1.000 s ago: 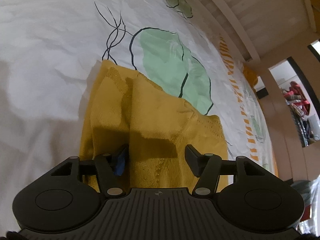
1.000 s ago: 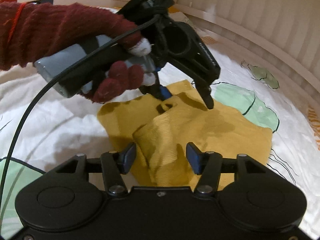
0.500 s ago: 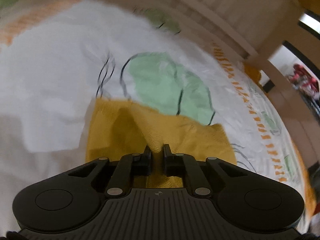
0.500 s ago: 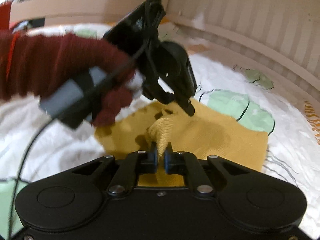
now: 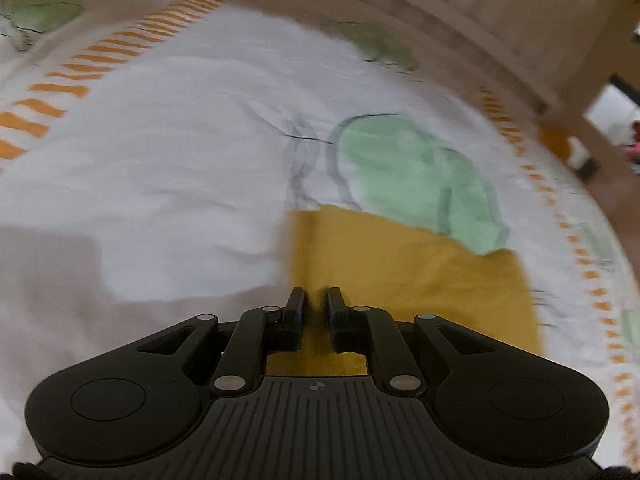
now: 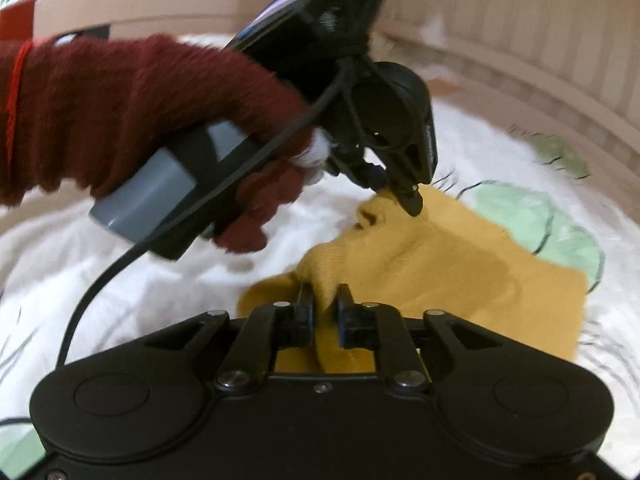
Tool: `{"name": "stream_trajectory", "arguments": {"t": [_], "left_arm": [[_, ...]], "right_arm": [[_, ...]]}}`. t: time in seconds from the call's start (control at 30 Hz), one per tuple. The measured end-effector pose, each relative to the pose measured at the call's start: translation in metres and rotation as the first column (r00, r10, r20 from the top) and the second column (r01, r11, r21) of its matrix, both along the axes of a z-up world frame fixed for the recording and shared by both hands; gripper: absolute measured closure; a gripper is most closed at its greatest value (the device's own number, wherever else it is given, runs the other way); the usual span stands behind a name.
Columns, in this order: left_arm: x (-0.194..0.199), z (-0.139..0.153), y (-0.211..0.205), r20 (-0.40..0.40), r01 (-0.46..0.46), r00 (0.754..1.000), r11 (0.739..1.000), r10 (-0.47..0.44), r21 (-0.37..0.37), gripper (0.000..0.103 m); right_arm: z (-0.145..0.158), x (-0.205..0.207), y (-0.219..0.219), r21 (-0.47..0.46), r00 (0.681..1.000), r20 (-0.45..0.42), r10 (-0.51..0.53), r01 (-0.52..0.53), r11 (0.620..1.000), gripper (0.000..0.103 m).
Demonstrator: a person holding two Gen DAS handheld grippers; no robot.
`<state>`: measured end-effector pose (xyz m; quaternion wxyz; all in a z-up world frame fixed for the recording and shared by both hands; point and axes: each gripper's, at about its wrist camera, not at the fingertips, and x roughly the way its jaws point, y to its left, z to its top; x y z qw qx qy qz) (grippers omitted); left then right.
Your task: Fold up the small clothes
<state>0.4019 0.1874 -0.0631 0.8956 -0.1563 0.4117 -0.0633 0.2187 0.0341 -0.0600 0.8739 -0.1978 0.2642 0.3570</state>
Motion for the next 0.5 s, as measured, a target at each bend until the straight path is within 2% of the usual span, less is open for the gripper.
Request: {"name": "stream_trajectory", "arguments": {"t": [0.03,0.07,0.13,0.3,0.43,0.5], "left_arm": [[0.000,0.001,0.004,0.000,-0.003,1.000,1.000,0.003,-0.002,0.080],[-0.001,0.002,0.008,-0.001,-0.017,1.000,1.000,0.017,-0.001,0.076],[-0.003,0.006,0.013,0.004,-0.043,0.999,0.999,0.043,0.016,0.076],[-0.014,0.021,0.017,0.014,-0.061,0.998,0.996,0.060,0.060,0.076],[-0.024,0.031,0.010,0.020,-0.019,1.000,0.998,0.018,0.064,0.066],[-0.035,0.036,0.005,0.010,0.019,1.000,0.998,-0.020,0.053,0.065]], "right_arm": [[-0.004,-0.001,0.001,0.000,1.000,-0.017,0.026,-0.026,1.000,0.056],[-0.006,-0.003,0.002,0.010,0.998,-0.029,0.052,-0.052,0.999,0.045],[-0.008,-0.009,0.001,0.042,0.991,-0.061,0.119,-0.116,0.992,0.036],[-0.004,-0.020,-0.011,0.078,0.984,-0.083,0.160,-0.154,0.985,0.036],[0.006,-0.011,-0.037,0.145,0.986,-0.123,0.114,-0.095,0.985,0.031],[0.013,-0.004,-0.046,0.169,0.986,-0.149,0.080,-0.055,0.984,0.028]]}}
